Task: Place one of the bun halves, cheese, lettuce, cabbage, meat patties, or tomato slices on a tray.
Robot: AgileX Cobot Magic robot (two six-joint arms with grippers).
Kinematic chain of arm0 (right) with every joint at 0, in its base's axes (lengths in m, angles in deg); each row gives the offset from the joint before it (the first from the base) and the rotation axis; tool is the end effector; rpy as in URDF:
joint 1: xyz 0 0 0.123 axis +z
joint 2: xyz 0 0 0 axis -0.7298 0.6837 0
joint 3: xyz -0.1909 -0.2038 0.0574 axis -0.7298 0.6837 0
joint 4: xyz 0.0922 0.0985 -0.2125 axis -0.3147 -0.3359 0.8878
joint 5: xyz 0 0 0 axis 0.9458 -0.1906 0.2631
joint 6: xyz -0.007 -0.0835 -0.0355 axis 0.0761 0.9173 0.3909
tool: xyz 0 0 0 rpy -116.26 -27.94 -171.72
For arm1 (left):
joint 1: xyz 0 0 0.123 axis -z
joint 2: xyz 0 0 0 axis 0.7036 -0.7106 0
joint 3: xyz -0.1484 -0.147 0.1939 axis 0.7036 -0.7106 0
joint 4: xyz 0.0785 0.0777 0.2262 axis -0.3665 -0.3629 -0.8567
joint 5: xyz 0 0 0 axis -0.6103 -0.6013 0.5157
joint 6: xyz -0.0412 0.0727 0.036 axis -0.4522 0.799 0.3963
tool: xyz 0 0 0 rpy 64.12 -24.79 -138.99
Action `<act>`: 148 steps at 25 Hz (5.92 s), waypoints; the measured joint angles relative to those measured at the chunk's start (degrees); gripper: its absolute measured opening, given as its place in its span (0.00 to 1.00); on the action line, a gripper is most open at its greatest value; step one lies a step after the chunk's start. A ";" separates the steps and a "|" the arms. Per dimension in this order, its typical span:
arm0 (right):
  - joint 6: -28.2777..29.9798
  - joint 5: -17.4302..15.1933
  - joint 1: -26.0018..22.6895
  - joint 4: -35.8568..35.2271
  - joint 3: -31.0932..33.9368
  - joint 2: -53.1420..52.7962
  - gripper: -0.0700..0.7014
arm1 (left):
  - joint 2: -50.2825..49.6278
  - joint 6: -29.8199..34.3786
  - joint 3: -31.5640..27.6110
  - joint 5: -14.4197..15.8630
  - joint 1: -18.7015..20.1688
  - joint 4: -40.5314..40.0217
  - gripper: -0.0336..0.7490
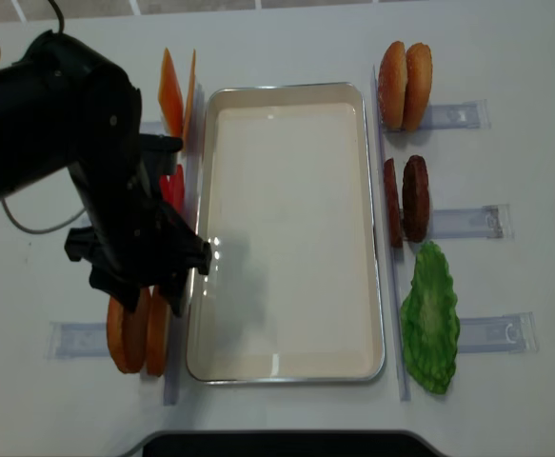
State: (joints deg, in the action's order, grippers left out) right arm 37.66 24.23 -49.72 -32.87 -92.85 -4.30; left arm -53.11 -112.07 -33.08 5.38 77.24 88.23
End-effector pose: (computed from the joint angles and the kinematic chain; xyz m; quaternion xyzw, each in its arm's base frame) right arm -0.0104 -0.0023 0.2736 0.0618 0.8652 -0.0075 0.4975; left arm 0.2161 -0.1350 0.2207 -0.0361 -0.9983 -0.0334 0.0307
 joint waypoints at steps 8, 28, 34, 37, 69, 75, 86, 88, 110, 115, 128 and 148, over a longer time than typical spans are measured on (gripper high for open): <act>0.00 0.00 0.00 0.00 0.00 0.00 0.79 | -0.21 -0.35 0.00 0.76 0.00 -1.23 0.65; 0.00 0.00 0.00 0.00 0.00 0.00 0.79 | -4.22 -0.81 0.00 -2.14 0.40 -3.15 0.42; 0.00 0.00 0.00 0.00 0.00 0.00 0.79 | -4.26 -0.63 0.00 -2.58 0.46 -3.49 0.23; 0.00 0.00 0.00 0.00 0.00 0.00 0.79 | -4.26 -0.52 0.00 -2.52 0.46 -3.49 0.23; 0.00 0.00 0.00 0.00 0.00 0.00 0.79 | 4.42 63.08 -11.55 -26.94 -13.02 62.10 0.22; 0.00 0.00 0.00 0.00 0.00 0.00 0.79 | -3.59 66.77 -11.55 -27.98 -13.02 66.71 0.22; 0.00 0.00 0.00 0.00 0.00 0.00 0.79 | -9.54 73.33 -11.55 -29.77 -13.10 74.29 0.22; 0.00 0.00 0.00 0.00 0.00 0.00 0.79 | -9.77 75.21 -11.55 -29.77 -13.10 76.50 0.22; 0.00 0.00 0.00 0.00 0.00 0.00 0.79 | -12.97 74.90 -11.55 -28.65 -13.10 75.94 0.22; 0.00 0.00 0.00 0.00 0.00 0.00 0.79 | -12.97 73.37 -11.50 -28.67 -13.10 74.56 0.22; 0.00 0.00 0.00 0.00 0.00 0.00 0.79 | -4.97 50.07 -5.14 -25.00 -15.11 47.27 0.92; 0.00 0.00 0.00 0.00 0.00 0.00 0.79 | 8.06 27.59 14.70 2.20 -29.88 -3.05 0.93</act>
State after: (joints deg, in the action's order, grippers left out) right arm 37.66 24.23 -49.72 -32.87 -92.85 -4.30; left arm -45.04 -84.48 -18.38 7.58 47.36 85.18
